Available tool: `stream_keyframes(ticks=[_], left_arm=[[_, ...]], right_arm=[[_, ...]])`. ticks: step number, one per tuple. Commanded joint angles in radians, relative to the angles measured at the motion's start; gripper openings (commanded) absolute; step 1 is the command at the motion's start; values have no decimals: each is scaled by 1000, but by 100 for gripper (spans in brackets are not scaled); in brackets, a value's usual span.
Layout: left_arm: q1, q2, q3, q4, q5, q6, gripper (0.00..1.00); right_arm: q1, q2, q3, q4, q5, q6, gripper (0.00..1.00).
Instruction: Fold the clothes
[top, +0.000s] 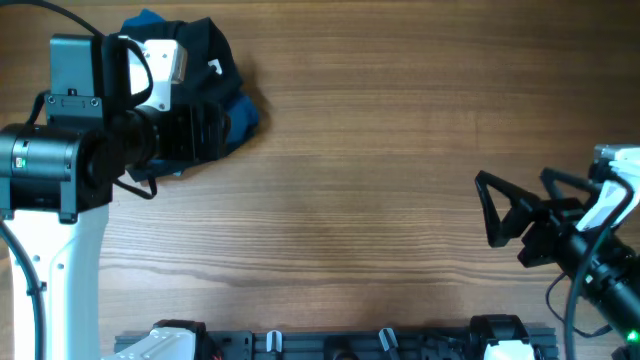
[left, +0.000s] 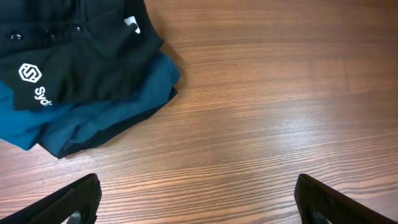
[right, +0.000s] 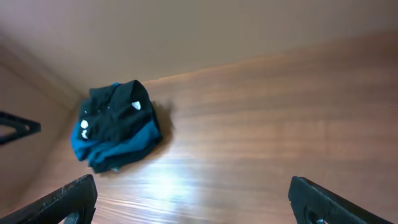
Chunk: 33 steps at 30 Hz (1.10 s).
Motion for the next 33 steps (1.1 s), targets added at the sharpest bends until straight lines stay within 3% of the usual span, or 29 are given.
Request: stream_keyframes(ticks=[1,5,8,12,16,27,33], left_arm=[[-3,3,-4,-1,-12,-13,100],[-3,3,-4,-1,-12,-13,100],[-3,3,-4,-1,-12,-13,100],[-3,3,-4,-1,-12,-13,100],[-3,3,-4,-1,-12,-13,100],[-3,3,-4,-1,-12,-13,100],[-3,3,-4,-1,-12,-13,100]], right_arm=[[-2,4,-2,3,46,38,99],[-1,-5,-2,56,41,-101,100],[-1,-6,-6,64,42,-299,99],[-2,-66,-114,174,42,-449,99],[-2,-233,-343,343,42,-447,99],[-2,-622,-990,579,45,-452,99],[-2,-758,-1253,771,39,-335,99]])
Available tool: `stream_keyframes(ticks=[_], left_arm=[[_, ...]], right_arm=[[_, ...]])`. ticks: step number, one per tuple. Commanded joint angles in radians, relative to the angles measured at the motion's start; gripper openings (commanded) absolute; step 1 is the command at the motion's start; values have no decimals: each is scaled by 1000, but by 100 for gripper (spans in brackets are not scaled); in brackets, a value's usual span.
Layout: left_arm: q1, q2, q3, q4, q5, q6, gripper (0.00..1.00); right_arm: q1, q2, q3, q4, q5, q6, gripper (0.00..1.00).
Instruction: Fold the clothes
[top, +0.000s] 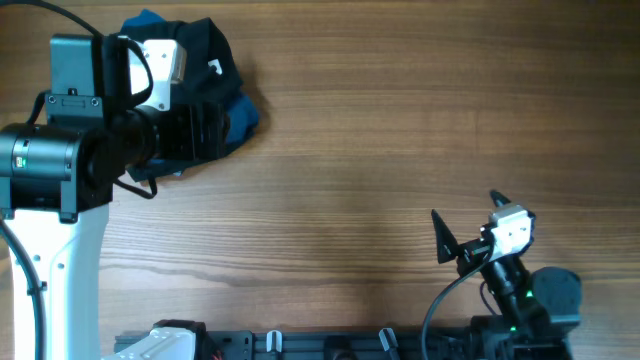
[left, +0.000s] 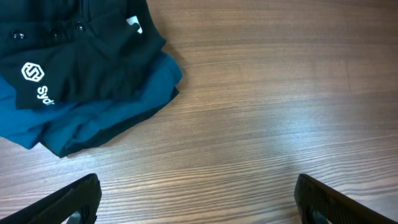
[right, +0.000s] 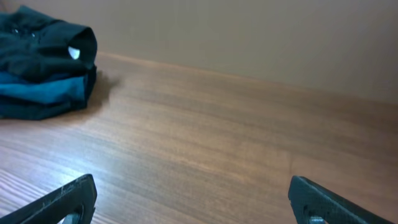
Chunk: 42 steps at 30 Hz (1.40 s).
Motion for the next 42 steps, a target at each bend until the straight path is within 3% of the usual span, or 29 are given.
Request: stream_keyframes(ticks=[1,8,37,39,42], left_arm=[[-3,2,-3,-1,-5,-10,100],[-3,2,-3,-1,-5,-10,100],[-5,-26,-4,0,-48,-5,100],[0,-68,-7,32,-90,-3,100],[26,-171,-77,232,-53,-3,100]], right_arm=[[-2,-51,-110,97,6,78,100],[-2,-51,-235,320,10,74,99],[-2,-50,-237,323,10,75,99],[-2,-50,-237,323,10,75,99],[-2,-50,-237,323,10,75,99]])
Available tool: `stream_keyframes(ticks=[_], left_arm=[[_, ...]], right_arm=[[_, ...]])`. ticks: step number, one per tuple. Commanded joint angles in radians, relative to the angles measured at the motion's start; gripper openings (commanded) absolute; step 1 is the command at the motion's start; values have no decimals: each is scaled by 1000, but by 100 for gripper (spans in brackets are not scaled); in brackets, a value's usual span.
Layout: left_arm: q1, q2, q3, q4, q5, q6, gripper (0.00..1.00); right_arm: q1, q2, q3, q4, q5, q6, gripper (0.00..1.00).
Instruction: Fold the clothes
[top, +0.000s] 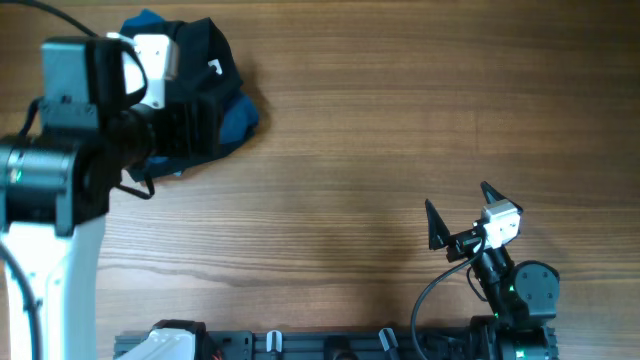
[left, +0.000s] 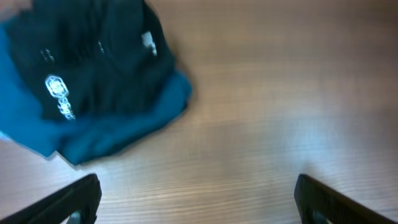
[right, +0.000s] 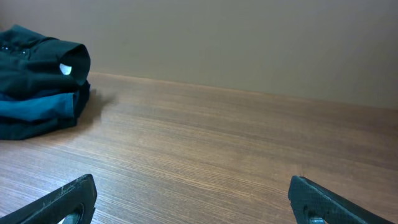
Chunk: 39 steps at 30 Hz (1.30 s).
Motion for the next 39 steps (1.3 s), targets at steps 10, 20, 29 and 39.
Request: stream_keyframes(ticks=[10,20,29,39], left_arm=[[89,-520,-655,670,38,-122,100],[92,-951,-1234,1031,38,-148,100],[92,-1230,-1563,1228,37,-171,100],[66,-1311,-1778,1318,23,-170,100]], right_arm=[[-2,-16,-2,6,10,14,99],[-2,-16,-2,6,10,14,100],[-2,-16,-2,6,10,14,99],[-1,-16,-2,6,10,15,100]])
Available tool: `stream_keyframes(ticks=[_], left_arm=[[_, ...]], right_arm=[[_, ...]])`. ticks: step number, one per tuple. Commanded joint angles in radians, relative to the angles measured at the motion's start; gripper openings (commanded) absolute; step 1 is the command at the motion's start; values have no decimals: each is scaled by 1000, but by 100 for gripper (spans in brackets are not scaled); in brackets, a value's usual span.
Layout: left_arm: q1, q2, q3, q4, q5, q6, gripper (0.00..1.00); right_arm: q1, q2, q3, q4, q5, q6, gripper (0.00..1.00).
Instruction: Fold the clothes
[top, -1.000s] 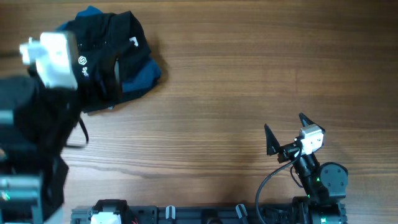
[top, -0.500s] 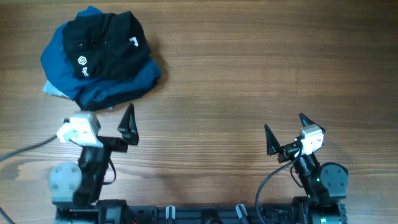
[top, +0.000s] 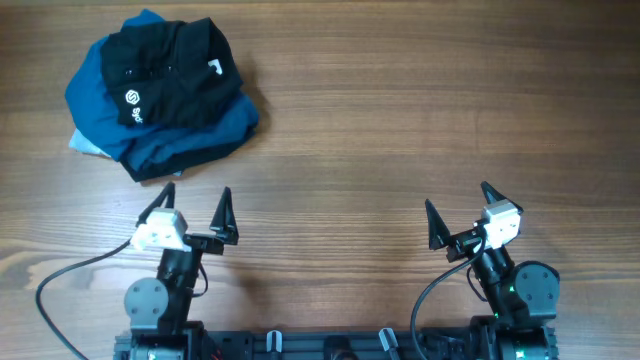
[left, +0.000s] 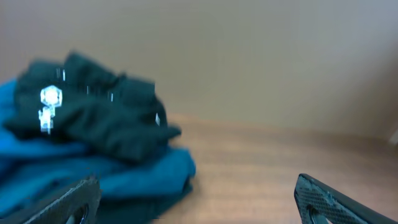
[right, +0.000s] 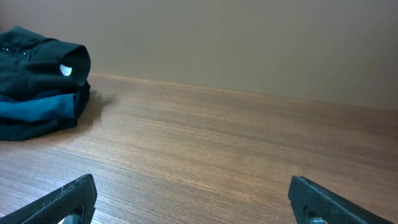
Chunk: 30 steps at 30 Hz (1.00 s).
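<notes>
A pile of folded clothes lies at the table's far left corner: a black shirt with a white logo on top of a blue garment. The pile also shows as the black shirt and blue garment in the left wrist view, and as the pile at the left of the right wrist view. My left gripper stands open at the near left edge, well short of the pile. My right gripper stands open at the near right, nothing between its fingers.
The wooden table stretches between the pile and both grippers. A plain beige wall rises behind the far edge. A black rail runs along the near edge between the two arm bases.
My left arm has left the pile at the far left and now sits low at the near left edge, gripper still open. The pile is fully uncovered. The right arm has not moved.
My left gripper hung open over the folded pile while the right gripper stood open at the right edge. The right arm then sat at the near right edge and stayed there. The left arm remained over the pile, and now sits at the near left edge.
</notes>
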Motion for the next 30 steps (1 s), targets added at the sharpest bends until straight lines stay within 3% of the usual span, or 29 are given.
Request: stream_keyframes(ticks=[1,8,30], left_arm=[[-16,-11,-5,-32,-9,-9,100],[-17,-11,-5,-99,-9,-9,100],[-17,-9,-5,-96,-9,-9,100]], right_arm=[[-1,-12,-2,5,10,15,99],[-2,-12,-2,5,10,15,99],[-2,-12,-2,5,10,14,100]])
